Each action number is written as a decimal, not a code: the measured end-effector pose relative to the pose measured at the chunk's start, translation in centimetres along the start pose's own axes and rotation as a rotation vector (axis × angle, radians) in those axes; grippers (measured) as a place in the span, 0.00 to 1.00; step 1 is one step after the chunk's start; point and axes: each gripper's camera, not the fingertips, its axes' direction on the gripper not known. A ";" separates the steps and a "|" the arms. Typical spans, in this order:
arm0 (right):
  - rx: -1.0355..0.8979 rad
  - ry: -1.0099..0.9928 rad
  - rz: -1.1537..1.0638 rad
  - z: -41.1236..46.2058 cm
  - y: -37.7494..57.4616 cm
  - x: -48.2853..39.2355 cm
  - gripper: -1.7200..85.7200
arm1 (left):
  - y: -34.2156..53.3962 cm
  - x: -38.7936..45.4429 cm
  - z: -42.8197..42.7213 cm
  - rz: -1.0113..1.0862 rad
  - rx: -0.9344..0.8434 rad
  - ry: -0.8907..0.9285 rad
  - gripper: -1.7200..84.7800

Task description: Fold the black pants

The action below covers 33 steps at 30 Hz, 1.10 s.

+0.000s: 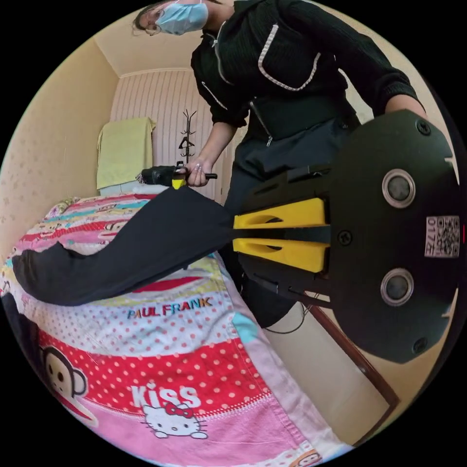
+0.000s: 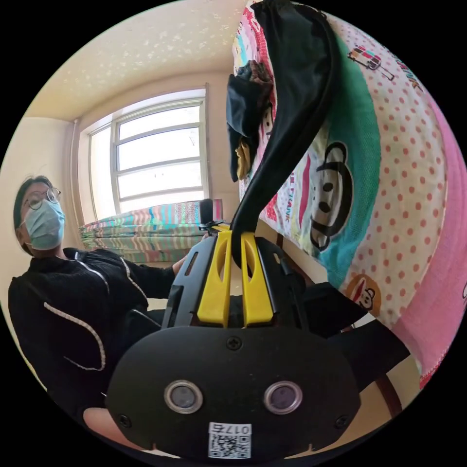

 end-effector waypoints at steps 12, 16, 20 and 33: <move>-0.046 0.010 -0.019 -9.9 -1.9 -20.1 0.06 | -1.0 20.0 -0.8 0.099 0.037 0.067 0.06; -0.037 -0.056 0.141 -11.1 1.0 -19.9 0.06 | 1.0 21.5 2.7 -0.021 -0.024 0.148 0.07; 0.070 -0.186 0.392 -12.3 2.6 -14.9 0.06 | 1.7 19.8 5.5 -0.174 0.055 0.226 0.07; 0.379 -0.325 0.413 -21.1 -29.8 -11.9 0.12 | -28.5 13.2 -5.0 -0.110 0.438 0.135 0.18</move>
